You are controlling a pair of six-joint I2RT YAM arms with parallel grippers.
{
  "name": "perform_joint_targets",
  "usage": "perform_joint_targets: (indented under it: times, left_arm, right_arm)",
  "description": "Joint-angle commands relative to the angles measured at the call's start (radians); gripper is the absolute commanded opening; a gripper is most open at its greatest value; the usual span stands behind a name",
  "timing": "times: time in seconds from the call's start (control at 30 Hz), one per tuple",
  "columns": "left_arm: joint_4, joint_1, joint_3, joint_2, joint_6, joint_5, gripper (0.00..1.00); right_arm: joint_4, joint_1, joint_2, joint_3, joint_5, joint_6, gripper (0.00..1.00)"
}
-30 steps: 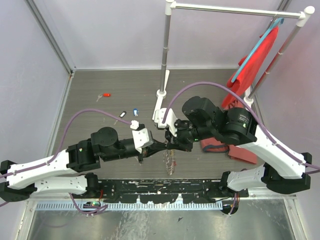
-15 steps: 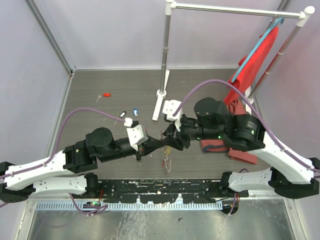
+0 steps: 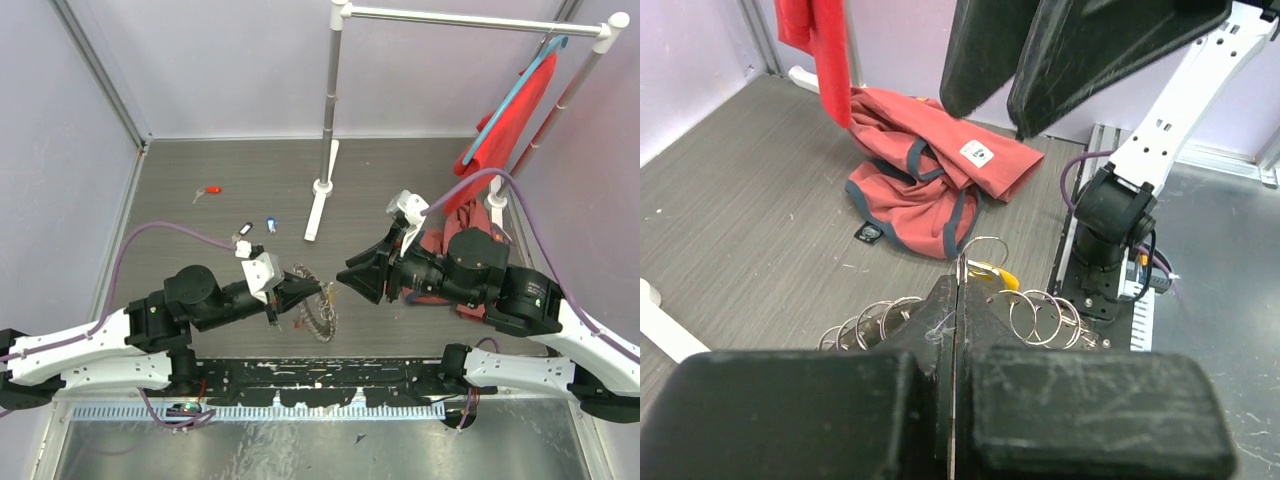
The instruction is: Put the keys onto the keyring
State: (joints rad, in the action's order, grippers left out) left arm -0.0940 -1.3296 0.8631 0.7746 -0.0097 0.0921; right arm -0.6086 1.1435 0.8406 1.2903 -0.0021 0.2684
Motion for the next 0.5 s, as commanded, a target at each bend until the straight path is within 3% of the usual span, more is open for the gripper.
perform_joint_targets:
  times: [0.0,0.27,0.47]
  left_arm:
    - [0.104,-0.002,0.009,-0.014,-0.013,0.034,0.0]
    - [0.093,-0.003,0.018,-0.005,-0.011,0.057,0.0]
    - [0.081,-0.002,0.031,-0.002,0.0,0.063,0.0]
  right_arm:
    - [0.123,0.004,-0.02,-0.05,0.07,0.181,0.43]
    - [0.08,0.004,-0.004,-0.07,0.096,0.329,0.45]
    - [0.019,0.004,0.047,-0.037,0.054,0.344,0.39]
